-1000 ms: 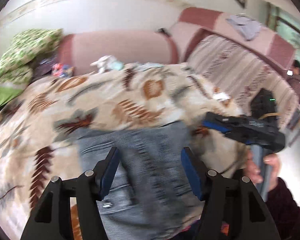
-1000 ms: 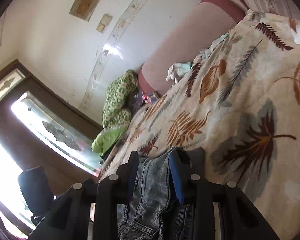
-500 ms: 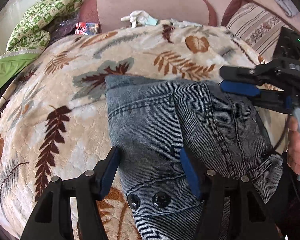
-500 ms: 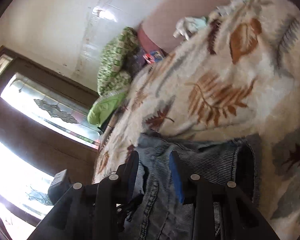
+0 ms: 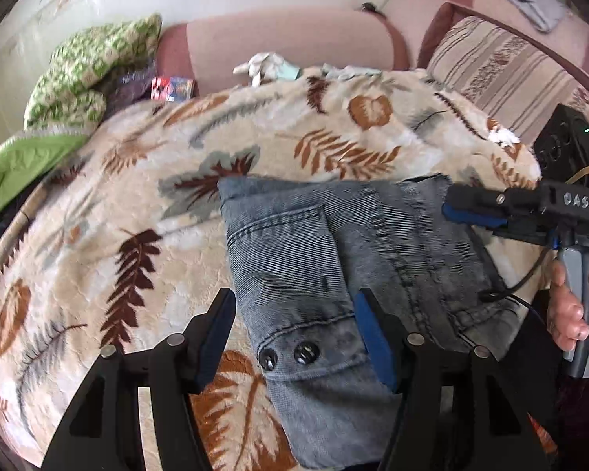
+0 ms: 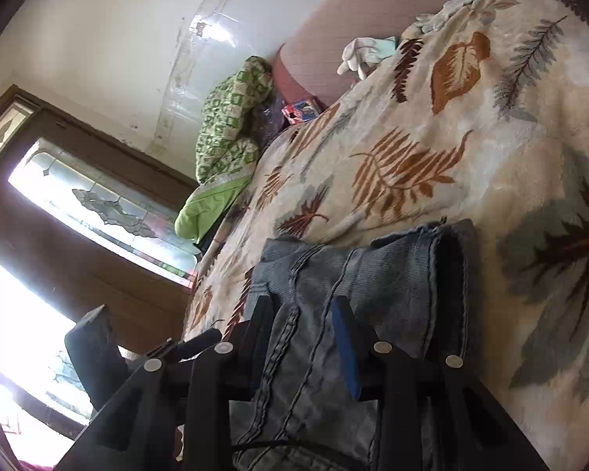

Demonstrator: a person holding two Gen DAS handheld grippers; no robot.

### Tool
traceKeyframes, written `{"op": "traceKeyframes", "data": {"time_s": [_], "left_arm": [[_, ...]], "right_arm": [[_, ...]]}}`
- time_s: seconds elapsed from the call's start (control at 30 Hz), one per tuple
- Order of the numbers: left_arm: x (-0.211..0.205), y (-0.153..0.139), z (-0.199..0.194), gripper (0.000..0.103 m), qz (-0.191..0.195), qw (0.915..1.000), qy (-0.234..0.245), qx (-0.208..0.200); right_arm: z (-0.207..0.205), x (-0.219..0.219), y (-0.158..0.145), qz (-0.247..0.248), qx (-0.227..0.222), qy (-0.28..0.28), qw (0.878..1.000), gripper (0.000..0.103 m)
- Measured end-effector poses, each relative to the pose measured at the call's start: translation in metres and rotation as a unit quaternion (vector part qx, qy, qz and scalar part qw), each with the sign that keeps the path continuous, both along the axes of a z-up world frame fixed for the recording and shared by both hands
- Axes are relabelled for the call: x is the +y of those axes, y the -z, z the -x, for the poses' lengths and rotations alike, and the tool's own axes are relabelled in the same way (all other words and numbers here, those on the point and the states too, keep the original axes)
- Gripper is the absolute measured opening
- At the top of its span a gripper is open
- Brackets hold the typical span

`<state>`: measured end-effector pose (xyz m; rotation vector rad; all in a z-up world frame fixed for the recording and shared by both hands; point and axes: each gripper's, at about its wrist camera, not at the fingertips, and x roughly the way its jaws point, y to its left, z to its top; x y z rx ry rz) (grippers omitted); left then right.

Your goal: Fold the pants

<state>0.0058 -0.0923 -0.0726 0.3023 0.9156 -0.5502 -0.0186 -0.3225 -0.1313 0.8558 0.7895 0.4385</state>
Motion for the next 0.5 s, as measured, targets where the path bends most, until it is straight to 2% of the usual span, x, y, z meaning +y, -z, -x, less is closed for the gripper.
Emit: {"op": "traceKeyframes", "data": {"time_s": [0.17, 0.27, 0.33, 0.43, 0.5], "left_arm": [[-0.001, -0.001, 0.016, 0.067, 0.002, 0.9998, 0.017, 0.014], [-0.004, 0.015, 0.017, 0.069, -0.012, 0.9990, 0.018, 0.039], [-0.004, 0.028, 0.017, 0.077, -0.025, 0.9983, 0.011, 0.051], [0.002, 0.041, 0.010, 0.083, -0.002, 0.9971, 0.002, 0.076], [0.005, 0.052, 0.005, 0.095, -0.001, 0.9956, -0.012, 0.093]], "right_arm": [[0.027, 0.024, -0.005, 0.034, -0.003, -0.025, 0.999, 0.035], [0.035, 0.032, 0.007, 0.058, 0.042, -0.029, 0.997, 0.035], [0.037, 0.032, 0.022, 0.068, 0.081, -0.021, 0.994, 0.034], [0.038, 0.021, 0.032, 0.050, 0.090, -0.006, 0.995, 0.034], [0.036, 0.016, 0.039, 0.039, 0.098, -0.006, 0.994, 0.034]]}}
